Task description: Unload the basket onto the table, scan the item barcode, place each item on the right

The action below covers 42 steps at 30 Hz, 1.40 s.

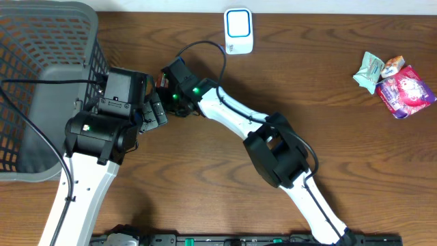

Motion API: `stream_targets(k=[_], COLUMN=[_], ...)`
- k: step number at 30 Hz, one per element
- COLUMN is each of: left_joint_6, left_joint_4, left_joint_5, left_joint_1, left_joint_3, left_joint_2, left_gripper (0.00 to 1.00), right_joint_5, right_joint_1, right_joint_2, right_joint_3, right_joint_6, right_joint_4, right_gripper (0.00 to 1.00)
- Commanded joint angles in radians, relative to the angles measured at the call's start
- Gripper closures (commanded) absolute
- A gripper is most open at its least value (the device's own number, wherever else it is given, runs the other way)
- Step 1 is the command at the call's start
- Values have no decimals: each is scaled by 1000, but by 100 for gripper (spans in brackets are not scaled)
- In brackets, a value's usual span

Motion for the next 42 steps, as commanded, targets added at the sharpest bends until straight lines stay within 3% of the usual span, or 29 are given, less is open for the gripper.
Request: stream_targets(k=[1, 4, 11, 16, 21, 27, 34, 37, 39, 42], left_joint_6=[-16, -16, -16, -16, -16, -16, -16, -16, -16, -16], left_joint_4=[-3, -3, -3, -3, -3, -3, -3, -3, -3, -3], left_joint_5=[6, 6, 6, 5, 5, 6, 5, 6, 6, 5], left_joint_1=[4, 4, 4, 4, 4, 4, 4, 4, 4, 4], left_joint_3=[4, 4, 4, 4, 4, 4, 4, 4, 4, 4], left_joint_2=[2, 2, 2, 2, 2, 2, 2, 2, 2, 2], left_gripper=[2, 2, 2, 2, 2, 2, 2, 2, 2, 2], right_joint_5=[64, 66, 58, -31, -57, 58, 120, 123, 149, 171], right_joint_1=[-16, -37, -122, -172, -202, -208, -228, -243, -253, -268], right_joint_2=[44, 44, 18, -25, -43, -49, -162, -226, -267, -308], right_joint_3=[-1, -1, 0, 0, 0, 2, 9, 10, 10, 10], right_joint_6=[-4, -53, -153, -421, -733, -811, -776, -777, -776, -776], right_joint_4=[-18, -28, -208, -416, -766, -991, -956, -914, -885, -855], right_gripper=[64, 99, 99, 99, 99, 98, 80, 47, 40, 17])
